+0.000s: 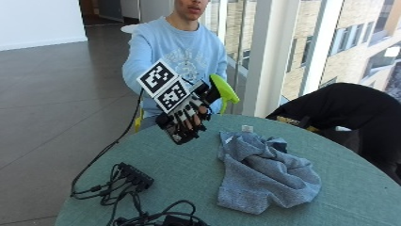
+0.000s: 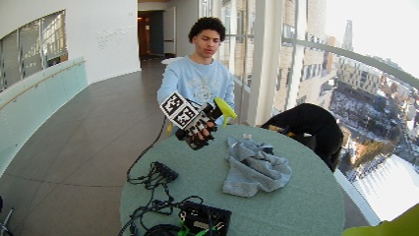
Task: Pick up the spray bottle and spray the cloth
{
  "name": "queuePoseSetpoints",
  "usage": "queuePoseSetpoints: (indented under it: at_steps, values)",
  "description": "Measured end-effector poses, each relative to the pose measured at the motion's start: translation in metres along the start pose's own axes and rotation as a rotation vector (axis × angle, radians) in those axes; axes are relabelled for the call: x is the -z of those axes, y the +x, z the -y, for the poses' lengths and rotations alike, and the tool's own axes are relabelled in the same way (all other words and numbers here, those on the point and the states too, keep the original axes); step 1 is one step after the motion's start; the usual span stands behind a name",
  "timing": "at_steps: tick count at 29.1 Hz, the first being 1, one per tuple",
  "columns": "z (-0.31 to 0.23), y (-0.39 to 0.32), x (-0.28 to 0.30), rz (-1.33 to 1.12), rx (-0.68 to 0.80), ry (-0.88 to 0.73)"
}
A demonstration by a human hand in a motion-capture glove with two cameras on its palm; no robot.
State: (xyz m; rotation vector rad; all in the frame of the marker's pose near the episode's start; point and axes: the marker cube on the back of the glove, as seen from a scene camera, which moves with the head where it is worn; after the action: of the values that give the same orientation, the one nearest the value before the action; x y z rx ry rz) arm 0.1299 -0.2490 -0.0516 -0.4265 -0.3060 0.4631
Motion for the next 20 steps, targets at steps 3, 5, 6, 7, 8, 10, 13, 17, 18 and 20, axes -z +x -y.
queuePoseSetpoints:
  at_steps: [3,5,6,7,8,10,13,17,18,20]
  values:
    - [0.009,-0.011,-0.001,-0.049,-0.017,-0.038]
    - [0.013,-0.017,-0.003,-0.068,-0.024,-0.058]
    - [0.015,-0.019,-0.004,-0.076,-0.028,-0.067]
    - [0.016,-0.020,-0.005,-0.084,-0.032,-0.076]
    - [0.017,-0.021,-0.006,-0.091,-0.037,-0.085]
    - [0.019,-0.023,-0.008,-0.103,-0.045,-0.100]
    - [0.020,-0.026,-0.010,-0.113,-0.053,-0.112]
    - [0.021,-0.030,-0.012,-0.126,-0.059,-0.118]
    - [0.021,-0.031,-0.013,-0.131,-0.060,-0.120]
    - [0.021,-0.032,-0.013,-0.142,-0.062,-0.123]
